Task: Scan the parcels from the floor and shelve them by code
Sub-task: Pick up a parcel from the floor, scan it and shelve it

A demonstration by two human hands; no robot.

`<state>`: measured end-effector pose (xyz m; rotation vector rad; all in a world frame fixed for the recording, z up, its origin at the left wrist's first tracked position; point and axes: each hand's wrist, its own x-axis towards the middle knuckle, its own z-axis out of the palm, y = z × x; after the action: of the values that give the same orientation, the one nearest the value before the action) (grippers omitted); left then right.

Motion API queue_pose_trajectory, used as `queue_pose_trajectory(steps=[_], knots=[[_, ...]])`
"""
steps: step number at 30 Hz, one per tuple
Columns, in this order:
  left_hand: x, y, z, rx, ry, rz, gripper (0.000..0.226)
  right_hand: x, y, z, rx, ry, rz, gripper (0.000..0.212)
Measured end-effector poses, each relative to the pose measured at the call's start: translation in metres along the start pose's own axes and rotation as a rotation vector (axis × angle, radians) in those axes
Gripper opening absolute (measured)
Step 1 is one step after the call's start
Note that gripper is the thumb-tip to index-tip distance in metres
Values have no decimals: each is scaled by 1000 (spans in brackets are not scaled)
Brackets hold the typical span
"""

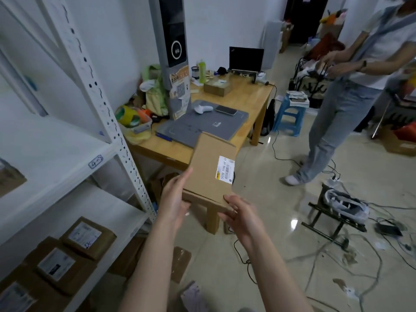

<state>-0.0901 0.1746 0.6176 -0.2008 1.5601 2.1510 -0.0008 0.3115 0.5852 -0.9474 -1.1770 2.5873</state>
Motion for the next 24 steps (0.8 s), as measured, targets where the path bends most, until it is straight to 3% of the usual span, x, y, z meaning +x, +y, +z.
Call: queue_pose_trajectory(steps=[5,11,14,19,24], knots=[[37,-11,13,-139,134,39,64,48,-7,20,-61,-103,39,29],[98,-11,28,-163,350,69,57,131,-26,30,-267,-271,113,31],[126,5,37,-214,462,98,64,190,-45,23,-402,-205,120,32],[166,15,57,-250,589,132,73,296,-77,11,-625,21,41,16],[189,14,64,-250,710,107,72,371,-83,27,-935,-1,17,22]])
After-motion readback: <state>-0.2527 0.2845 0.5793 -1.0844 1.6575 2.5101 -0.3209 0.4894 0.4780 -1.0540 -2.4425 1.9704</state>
